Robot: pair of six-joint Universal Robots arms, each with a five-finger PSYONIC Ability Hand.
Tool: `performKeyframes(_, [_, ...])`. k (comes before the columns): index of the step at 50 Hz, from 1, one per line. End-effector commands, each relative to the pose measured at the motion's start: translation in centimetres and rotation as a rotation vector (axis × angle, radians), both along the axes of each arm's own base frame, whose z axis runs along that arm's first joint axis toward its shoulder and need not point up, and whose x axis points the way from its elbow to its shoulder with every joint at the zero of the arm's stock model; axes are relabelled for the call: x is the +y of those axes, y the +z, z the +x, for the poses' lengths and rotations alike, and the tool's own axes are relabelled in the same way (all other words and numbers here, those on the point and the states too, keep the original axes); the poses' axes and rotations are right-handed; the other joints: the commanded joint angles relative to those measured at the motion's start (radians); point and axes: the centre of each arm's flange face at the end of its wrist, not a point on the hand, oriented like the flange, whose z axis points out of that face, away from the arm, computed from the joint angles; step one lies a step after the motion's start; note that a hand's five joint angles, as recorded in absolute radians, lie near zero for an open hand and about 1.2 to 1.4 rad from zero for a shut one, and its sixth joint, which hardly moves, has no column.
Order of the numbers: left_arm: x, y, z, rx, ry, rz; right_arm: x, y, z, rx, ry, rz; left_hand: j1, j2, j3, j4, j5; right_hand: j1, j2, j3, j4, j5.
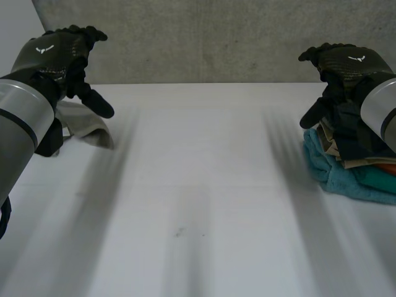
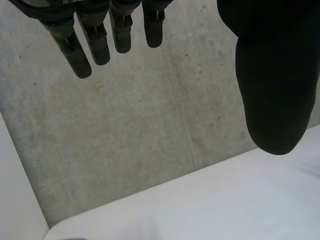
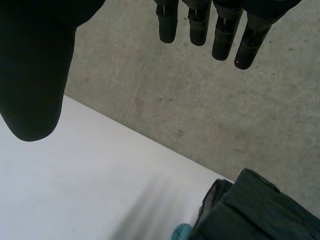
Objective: Fold the laundry.
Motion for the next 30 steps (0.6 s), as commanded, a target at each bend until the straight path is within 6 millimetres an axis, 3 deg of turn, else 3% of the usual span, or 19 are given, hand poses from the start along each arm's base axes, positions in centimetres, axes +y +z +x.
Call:
performKeyframes(1, [0.1, -0.8, 0.1, -0.01, 0.001, 0.022, -0.4, -0.2, -0.4, 0.012, 0.001, -0.016, -0.011, -0.025, -0.033, -0.028, -0.046, 0.035, -0.023, 0.002, -0.017, -0.059])
performKeyframes(9, [0.1, -1.1, 0.1, -0.008, 0.002, 0.032, -0.2, 0.0, -0.1, 0.002, 0.019, -0.044, -0.011, -0.025, -0.033, -0.028, -0.046, 0.035, -0.023, 0.002, -0.017, -0.059])
performKeyframes(14, [0.3, -2.9, 0.2, -0.018, -0.002, 0.072, -0.3, -1.3, 0.5, -0.01, 0.069, -0.054, -0.011, -0.025, -0.033, -0.028, -0.046, 0.035, -0.023, 0.002, -0.017, -0.059])
performKeyframes(15, [0.7, -3.0, -1.4, 0.043, -0.099, -0.022, 4.2, -0.3, 2.2, -0.091, 0.109, -0.011, 0.001, -0.013, -0.021, -0.016, -0.034, 0.035, -0.023, 0.002, -0.017, -0.059])
performKeyframes(21, [-0.2, -0.7, -1.5, 0.08, -0.086, -0.089, 3.4, 1.5, 2.5, -0.113, 0.108, -0.063, 0.001, -0.013, -0.021, -0.016, -0.034, 0.035, -0.023, 0.002, -0.017, -0.059])
performKeyframes(30, [0.2, -2.4, -1.0, 0.057, -0.078, -0.037, 3.5, 0.3, 2.6, -0.099, 0.11, -0.026, 0.001, -0.013, -0.021, -0.016, -0.034, 0.035, -0.023, 0.002, -0.017, -0.059])
